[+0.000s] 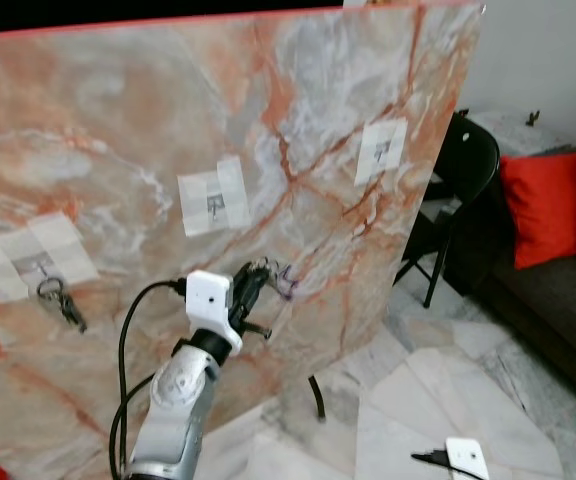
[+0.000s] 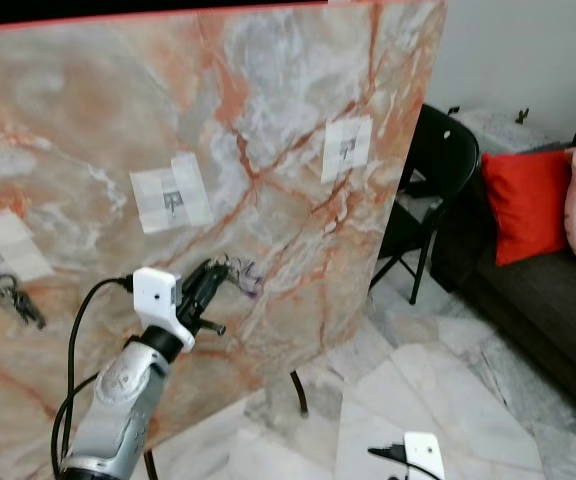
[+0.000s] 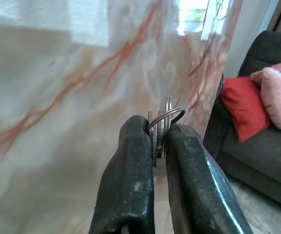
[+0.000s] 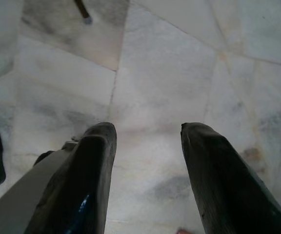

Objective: Hang keys on a hook

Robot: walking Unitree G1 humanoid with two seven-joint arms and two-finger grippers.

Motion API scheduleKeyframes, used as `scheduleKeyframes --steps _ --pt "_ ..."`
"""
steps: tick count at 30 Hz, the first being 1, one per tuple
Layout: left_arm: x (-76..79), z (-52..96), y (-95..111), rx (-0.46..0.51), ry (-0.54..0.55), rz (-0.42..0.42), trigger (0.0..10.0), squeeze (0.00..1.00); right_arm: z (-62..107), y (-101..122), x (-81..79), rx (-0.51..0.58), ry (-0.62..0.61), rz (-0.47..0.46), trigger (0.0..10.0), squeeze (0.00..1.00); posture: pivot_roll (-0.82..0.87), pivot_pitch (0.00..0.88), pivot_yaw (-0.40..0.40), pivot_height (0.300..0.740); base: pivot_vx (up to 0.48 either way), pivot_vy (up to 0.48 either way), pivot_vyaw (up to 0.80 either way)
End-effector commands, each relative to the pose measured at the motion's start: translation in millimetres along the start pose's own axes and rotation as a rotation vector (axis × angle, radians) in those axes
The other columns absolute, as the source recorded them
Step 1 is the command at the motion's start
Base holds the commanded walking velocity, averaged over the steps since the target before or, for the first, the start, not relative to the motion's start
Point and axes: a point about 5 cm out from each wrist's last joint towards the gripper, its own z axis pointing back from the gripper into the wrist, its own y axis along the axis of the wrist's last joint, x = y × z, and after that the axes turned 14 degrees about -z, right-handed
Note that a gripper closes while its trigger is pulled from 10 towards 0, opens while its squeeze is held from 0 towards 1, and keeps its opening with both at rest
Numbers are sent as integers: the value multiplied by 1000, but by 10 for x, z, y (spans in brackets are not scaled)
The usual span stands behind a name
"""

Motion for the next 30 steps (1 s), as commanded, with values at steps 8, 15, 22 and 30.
scheduleKeyframes --steps 8,15,22,30 --pt "-131 -59 215 89 66 51 10000 0 -2 42 -12 5 4 24 10000 0 153 0 -99 740 0 0 0" --pt "-227 -103 284 116 110 102 10000 0 -2 48 -13 6 4 30 10000 0 152 0 -100 740 0 0 0" --pt "-197 -245 331 140 86 158 10000 0 -3 56 -13 8 4 37 10000 0 148 0 -103 740 0 0 0" --pt "-136 -381 375 154 55 169 10000 0 -2 61 -13 12 4 35 10000 0 144 0 -106 740 0 0 0"
